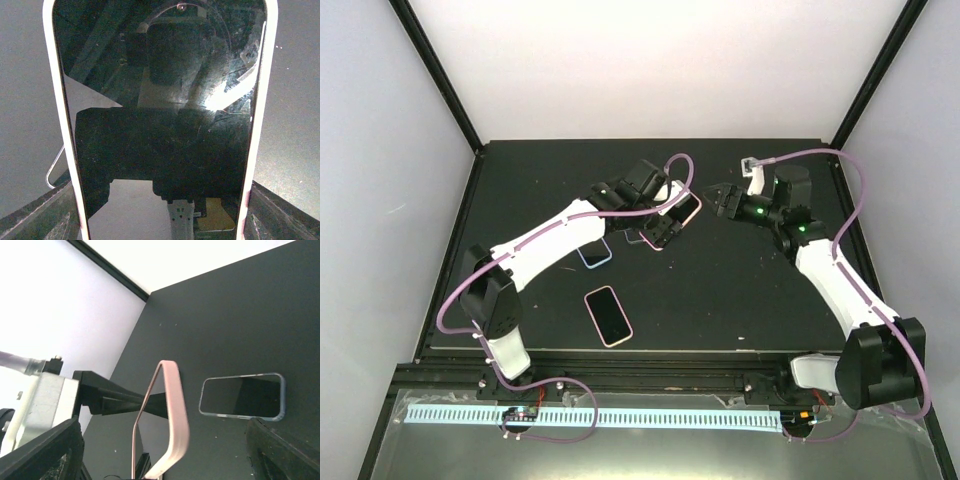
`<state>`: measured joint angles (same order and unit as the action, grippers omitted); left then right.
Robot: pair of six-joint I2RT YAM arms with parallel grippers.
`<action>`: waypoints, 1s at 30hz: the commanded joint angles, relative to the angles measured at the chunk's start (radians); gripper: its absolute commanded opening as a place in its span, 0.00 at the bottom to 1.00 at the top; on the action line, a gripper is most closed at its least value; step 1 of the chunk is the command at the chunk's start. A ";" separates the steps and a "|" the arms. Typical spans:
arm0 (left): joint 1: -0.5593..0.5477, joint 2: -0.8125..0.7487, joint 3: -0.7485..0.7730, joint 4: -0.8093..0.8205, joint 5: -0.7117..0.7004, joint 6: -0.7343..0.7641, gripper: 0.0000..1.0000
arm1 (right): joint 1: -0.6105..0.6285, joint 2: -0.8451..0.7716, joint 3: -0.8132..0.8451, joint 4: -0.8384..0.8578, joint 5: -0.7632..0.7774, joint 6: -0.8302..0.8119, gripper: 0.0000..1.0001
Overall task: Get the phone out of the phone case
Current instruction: Remove the phone case from the phone.
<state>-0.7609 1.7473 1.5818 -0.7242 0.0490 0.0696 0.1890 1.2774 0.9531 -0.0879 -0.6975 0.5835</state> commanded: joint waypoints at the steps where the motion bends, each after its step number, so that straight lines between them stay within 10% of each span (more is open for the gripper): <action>1: 0.003 -0.067 0.051 0.055 0.001 -0.022 0.36 | 0.043 0.016 -0.006 0.048 0.018 0.037 0.88; 25: 0.003 -0.101 0.056 0.063 -0.008 -0.035 0.35 | 0.125 0.098 0.052 0.068 -0.014 0.084 0.17; 30: 0.008 -0.118 0.049 0.038 0.040 -0.017 0.72 | 0.122 0.068 0.070 0.035 -0.012 0.044 0.01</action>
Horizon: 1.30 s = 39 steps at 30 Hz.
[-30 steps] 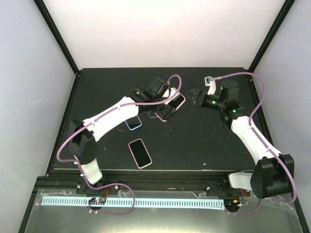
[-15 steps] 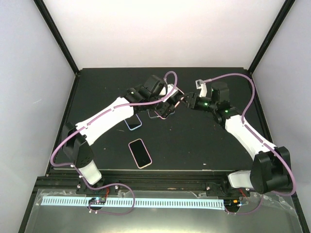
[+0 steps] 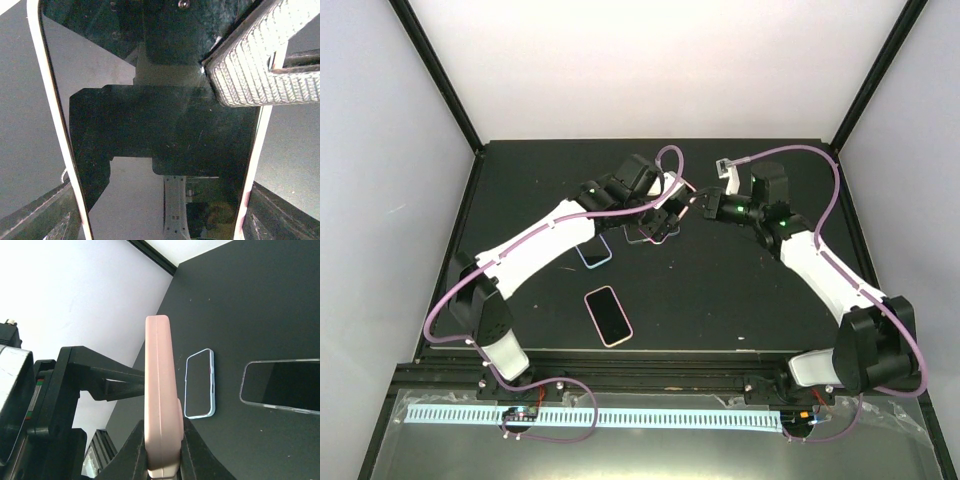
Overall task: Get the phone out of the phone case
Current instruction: Remove the phone case from the phone.
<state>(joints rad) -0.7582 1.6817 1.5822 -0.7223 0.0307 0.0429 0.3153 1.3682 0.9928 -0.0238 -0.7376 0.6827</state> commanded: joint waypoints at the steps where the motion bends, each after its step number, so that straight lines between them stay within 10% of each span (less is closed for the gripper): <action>1: 0.010 -0.058 0.045 0.029 0.075 0.018 0.81 | -0.005 -0.030 0.036 -0.038 0.026 -0.069 0.01; 4: 0.034 -0.087 0.032 -0.001 0.139 0.044 0.99 | -0.007 -0.058 0.053 -0.060 0.001 -0.119 0.01; 12: 0.152 -0.246 -0.048 -0.020 0.577 0.082 0.99 | -0.011 -0.156 0.094 -0.128 -0.164 -0.300 0.01; 31: 0.157 -0.449 -0.244 -0.027 0.874 0.181 0.99 | -0.007 -0.254 0.146 -0.183 -0.540 -0.389 0.01; 39: 0.134 -0.356 -0.212 0.012 0.947 0.131 0.76 | 0.019 -0.250 0.133 -0.182 -0.566 -0.401 0.01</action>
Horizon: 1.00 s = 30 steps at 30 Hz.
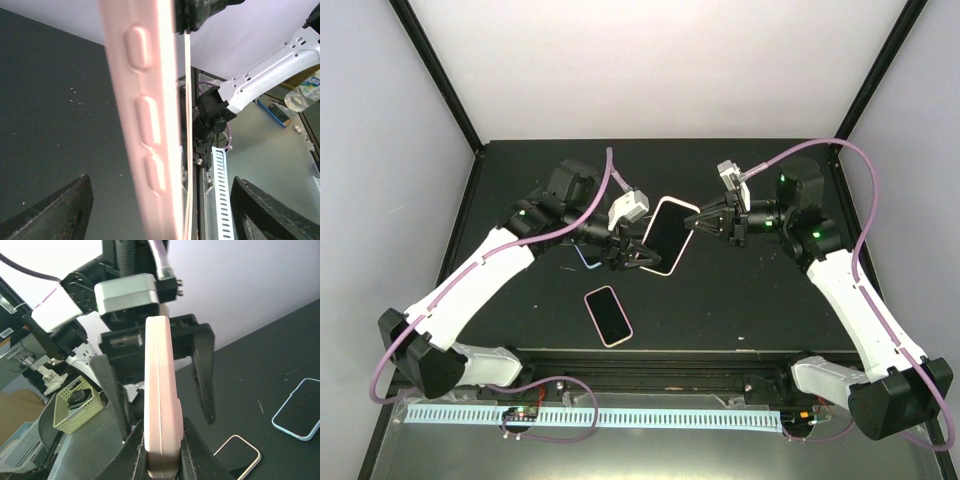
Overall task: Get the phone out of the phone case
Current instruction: Remove the phone case from the phone.
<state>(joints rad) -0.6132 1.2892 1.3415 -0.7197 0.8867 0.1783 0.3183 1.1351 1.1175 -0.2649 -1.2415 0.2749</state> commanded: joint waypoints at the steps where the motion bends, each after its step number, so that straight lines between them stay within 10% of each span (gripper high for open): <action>1: -0.014 0.044 0.028 0.014 0.104 -0.008 0.71 | 0.017 -0.016 0.010 0.056 -0.062 0.002 0.01; 15: -0.030 0.060 0.011 0.015 0.178 0.026 0.04 | 0.023 -0.026 0.031 -0.050 -0.049 -0.090 0.06; 22: -0.015 0.008 -0.033 0.029 0.200 0.070 0.02 | 0.015 -0.018 0.077 -0.159 -0.062 -0.152 0.34; 30: -0.003 -0.037 -0.082 0.052 0.286 0.129 0.02 | 0.002 -0.021 0.069 -0.127 -0.101 -0.091 0.33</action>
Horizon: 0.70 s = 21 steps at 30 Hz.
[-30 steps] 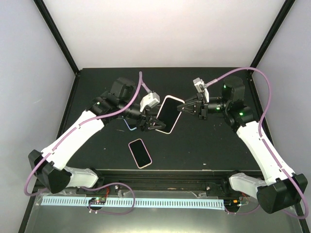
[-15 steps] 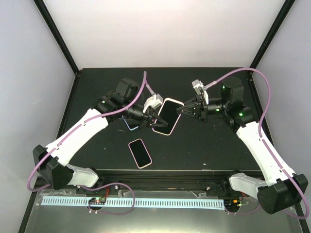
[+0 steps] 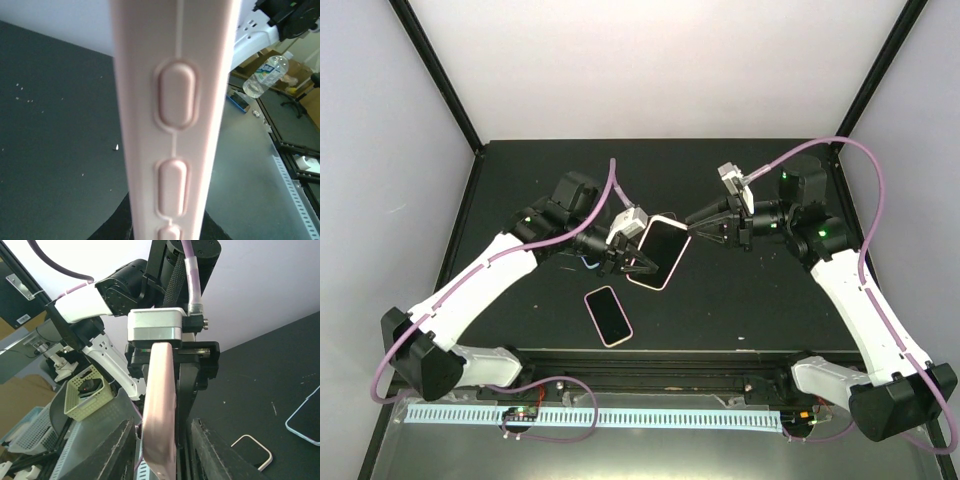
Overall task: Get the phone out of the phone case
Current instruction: Remove the phone case from the phone.
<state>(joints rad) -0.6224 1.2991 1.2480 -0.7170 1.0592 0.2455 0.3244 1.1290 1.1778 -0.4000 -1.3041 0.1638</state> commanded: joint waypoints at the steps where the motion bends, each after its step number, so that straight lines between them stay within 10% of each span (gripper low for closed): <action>1: 0.006 -0.047 0.010 0.054 0.116 0.057 0.02 | -0.005 -0.015 0.006 0.009 -0.039 0.021 0.32; 21: 0.008 -0.071 0.028 0.047 0.197 0.080 0.01 | -0.007 -0.007 -0.014 0.003 0.025 0.017 0.16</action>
<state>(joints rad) -0.6144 1.2823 1.2411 -0.7109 1.1080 0.2554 0.3248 1.1152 1.1721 -0.4084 -1.3216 0.1658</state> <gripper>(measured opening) 0.118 0.169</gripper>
